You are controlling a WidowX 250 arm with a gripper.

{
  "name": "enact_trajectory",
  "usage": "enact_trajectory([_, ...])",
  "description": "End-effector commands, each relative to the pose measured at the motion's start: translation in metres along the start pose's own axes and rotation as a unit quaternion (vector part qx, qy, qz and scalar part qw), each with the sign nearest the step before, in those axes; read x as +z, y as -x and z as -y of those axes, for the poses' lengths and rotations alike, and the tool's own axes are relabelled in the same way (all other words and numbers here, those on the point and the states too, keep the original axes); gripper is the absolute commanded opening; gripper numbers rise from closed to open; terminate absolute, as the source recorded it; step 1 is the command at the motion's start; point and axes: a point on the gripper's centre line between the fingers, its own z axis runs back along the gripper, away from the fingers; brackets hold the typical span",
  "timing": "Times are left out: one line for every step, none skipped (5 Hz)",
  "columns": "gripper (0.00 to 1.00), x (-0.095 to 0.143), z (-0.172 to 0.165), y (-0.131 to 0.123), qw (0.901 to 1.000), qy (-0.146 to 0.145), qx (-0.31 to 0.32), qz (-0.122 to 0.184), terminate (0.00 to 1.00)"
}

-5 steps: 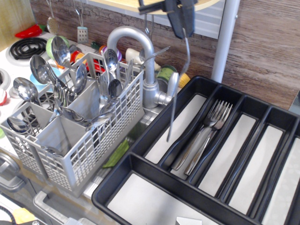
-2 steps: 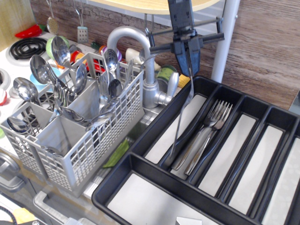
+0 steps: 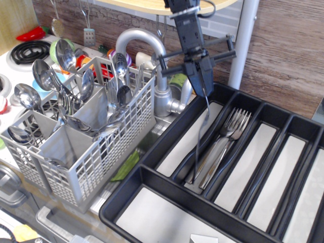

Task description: Put fork from basket to tray

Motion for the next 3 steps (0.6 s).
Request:
enact_trajectory([1.00,-0.0006,-0.0050,0.0092,0.9955,0.048,0.012,0.081,0.00])
enact_trajectory([1.00,-0.0006,-0.0050,0.0092,0.9955,0.048,0.012,0.081,0.00])
enact_trajectory([1.00,-0.0006,-0.0050,0.0092,0.9955,0.048,0.012,0.081,1.00])
